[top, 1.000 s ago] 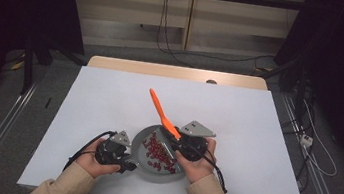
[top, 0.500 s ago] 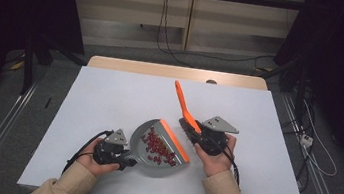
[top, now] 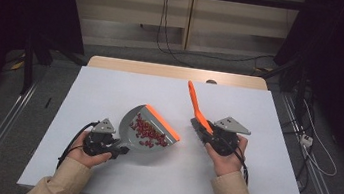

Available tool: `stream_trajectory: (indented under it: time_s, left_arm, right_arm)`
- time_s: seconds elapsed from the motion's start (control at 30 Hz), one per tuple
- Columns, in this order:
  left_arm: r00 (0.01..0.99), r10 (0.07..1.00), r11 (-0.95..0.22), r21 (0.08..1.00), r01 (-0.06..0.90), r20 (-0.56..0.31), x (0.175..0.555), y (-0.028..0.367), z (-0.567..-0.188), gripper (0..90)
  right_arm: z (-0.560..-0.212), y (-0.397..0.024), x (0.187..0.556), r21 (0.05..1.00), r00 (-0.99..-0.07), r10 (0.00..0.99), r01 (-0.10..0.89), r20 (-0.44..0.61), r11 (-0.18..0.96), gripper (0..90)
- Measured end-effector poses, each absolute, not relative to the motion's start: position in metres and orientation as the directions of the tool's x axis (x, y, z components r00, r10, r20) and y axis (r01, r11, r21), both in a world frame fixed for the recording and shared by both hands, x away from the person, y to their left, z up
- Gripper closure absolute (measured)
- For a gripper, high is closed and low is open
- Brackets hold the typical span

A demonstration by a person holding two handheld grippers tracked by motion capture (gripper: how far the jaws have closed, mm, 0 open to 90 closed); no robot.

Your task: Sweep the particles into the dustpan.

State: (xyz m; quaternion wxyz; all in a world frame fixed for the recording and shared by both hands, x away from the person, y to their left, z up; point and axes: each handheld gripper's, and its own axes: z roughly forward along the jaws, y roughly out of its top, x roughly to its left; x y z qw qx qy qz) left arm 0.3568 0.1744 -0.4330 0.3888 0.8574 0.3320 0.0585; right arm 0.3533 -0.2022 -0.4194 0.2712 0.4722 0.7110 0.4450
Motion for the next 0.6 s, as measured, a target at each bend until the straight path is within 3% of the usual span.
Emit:
stream_trajectory:
  time_s: [0.6]
  left_arm:
    - [0.686, 0.709, -0.394, 0.716, 0.576, -0.161, 0.367, 0.200, -0.431, 63.8]
  right_arm:
    - [-0.420, -0.232, 0.349, 0.891, -0.361, 0.932, 0.431, 0.025, 0.143, 71.3]
